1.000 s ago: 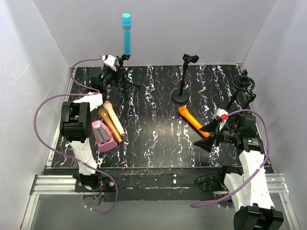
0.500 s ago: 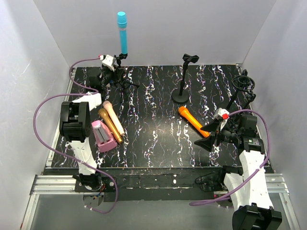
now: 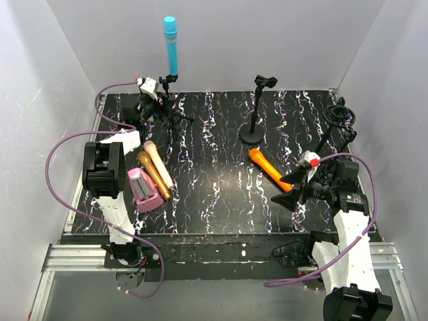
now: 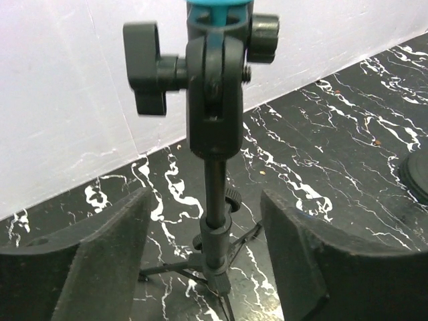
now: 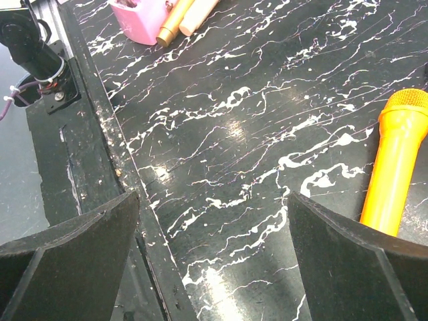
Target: Attach the microphones to the stand
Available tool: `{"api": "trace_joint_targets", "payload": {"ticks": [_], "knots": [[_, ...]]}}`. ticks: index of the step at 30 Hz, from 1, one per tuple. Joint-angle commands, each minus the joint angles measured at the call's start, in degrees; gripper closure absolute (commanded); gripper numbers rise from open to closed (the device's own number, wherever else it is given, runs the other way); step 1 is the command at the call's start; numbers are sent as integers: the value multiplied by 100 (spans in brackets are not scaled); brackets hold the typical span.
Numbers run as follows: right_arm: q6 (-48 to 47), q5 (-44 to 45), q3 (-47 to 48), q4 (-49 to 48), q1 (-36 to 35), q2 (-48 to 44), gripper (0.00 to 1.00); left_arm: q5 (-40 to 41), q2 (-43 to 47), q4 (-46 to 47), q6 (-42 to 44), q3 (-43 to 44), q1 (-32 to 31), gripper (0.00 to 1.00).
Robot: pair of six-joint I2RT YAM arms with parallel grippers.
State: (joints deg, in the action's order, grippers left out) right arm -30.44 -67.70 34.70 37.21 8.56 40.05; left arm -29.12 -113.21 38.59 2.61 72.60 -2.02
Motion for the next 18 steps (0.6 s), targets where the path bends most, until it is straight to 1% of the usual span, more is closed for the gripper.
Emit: {"api": "trace_joint_targets", "payload": {"ticks": [1,5,8,10,11,14,18], "knots": [[-103,-129,2,6,23,-94,2,222,395,-27,2,-237,44,28],[-120,-129,2,6,41,-121,2,407,747,-36,-32,-474,44,12],[-120,-112,2,23,32,-155,2,618,1098,-97,-182,-624,53,2],[-138,-103,2,23,41,-164,2,785,1361,-254,-217,-677,53,2],[-147,-85,2,23,41,-182,2,855,1519,-386,-374,-685,44,2],[-164,-77,11,41,41,-199,2,1005,2012,-974,-524,-738,53,2],[-305,-6,89,189,41,-226,2,1277,2855,-2571,-1042,-484,53,2]]}}
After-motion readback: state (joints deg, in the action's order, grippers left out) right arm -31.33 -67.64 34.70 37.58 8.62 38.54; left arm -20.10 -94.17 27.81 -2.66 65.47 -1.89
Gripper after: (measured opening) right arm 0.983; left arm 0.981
